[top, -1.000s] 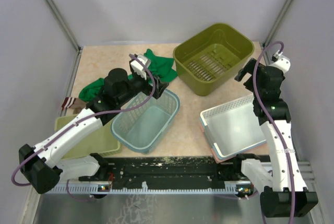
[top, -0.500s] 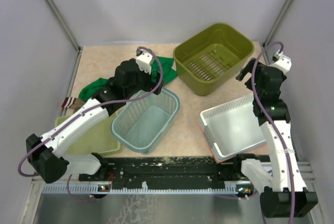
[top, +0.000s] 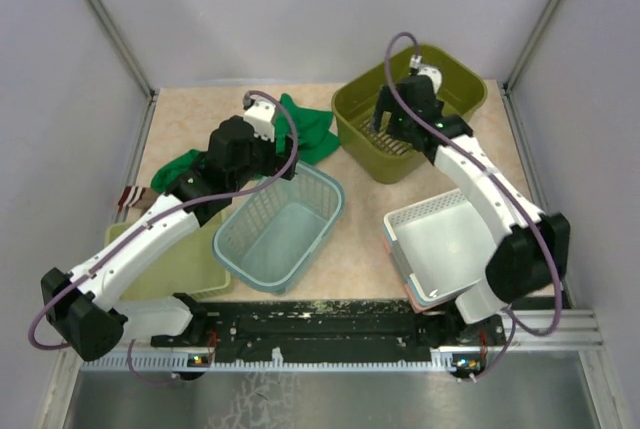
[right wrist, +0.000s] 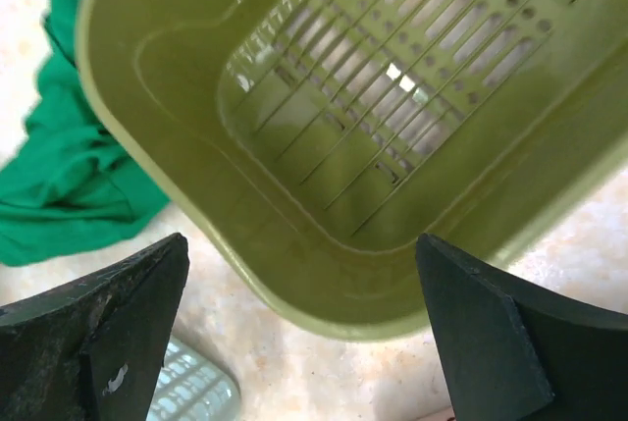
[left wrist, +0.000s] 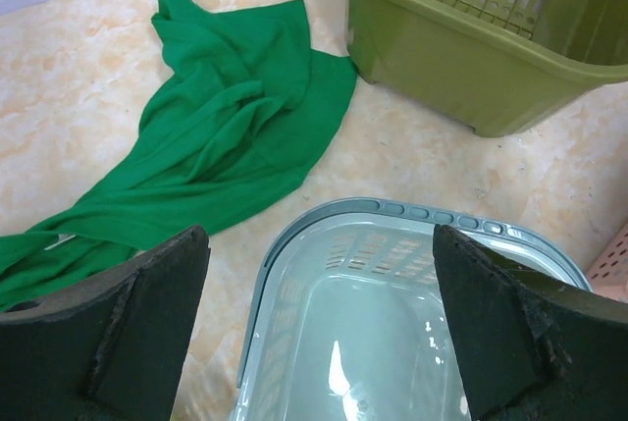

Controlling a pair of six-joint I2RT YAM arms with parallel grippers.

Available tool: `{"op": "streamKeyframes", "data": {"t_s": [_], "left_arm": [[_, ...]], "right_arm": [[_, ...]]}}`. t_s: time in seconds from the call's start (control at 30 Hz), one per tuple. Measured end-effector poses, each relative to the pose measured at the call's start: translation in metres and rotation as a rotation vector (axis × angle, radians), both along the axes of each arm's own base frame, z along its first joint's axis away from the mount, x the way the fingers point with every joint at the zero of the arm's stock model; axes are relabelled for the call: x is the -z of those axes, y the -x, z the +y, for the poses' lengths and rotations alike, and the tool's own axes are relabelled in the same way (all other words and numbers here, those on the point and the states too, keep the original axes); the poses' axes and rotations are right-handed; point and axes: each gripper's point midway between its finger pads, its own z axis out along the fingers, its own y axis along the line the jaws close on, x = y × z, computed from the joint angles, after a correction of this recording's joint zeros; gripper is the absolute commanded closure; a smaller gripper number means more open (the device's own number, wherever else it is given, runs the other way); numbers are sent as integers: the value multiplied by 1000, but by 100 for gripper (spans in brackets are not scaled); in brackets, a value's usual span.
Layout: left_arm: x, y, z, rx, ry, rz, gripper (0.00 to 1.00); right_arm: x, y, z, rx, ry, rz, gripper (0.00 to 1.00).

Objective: Turn the large container upside down

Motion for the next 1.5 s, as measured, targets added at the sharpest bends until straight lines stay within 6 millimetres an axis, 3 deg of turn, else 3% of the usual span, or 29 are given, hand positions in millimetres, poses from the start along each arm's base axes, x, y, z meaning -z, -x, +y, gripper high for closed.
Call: {"op": "streamKeyframes", "data": {"t_s": [0.1,0.23,0.33,0.5,0.57,0.7,0.87,1.0,1.13,1.23,1.3,1.33,1.4,1.47,1.5], "left_arm": [[2,2,-2,8,13,12,0],[5,5,-8,35,34,33,0],[6,8,-11,54,44,41,0],[6,9,-16,80,54,44,0],[6,8,-19,90,58,45,0],[13,6,-24,97,58,61,0],[8,5,-26,92,89,52,0],[6,7,-20,60,119,39,0],[-1,9,-11,26,132,13,0],[-11,11,-6,12,144,-12,0],[-13,12,-4,6,146,-19,0],[-13,12,-4,5,147,-20,0],[-12,12,-2,3,145,-19,0],[-6,14,-1,2,138,-10,0],[-4,14,-1,2,135,-7,0]], "right_arm": [[35,-11,19,-25,42,101,1],[72,-11,6,16,115,220,1],[75,-14,-21,78,126,241,2],[62,-19,-87,247,119,228,2],[53,-19,-91,254,106,204,2],[15,-29,-57,176,78,107,2],[-38,-53,14,88,89,-34,2],[-38,-88,68,81,85,-23,2],[1,-122,92,113,93,45,9],[49,-123,91,127,127,148,22],[79,-115,87,132,154,213,41],[93,-111,85,135,164,241,56],[113,-105,84,138,166,281,78],[118,-106,87,132,153,277,100],[117,-106,87,128,153,277,100]]}}
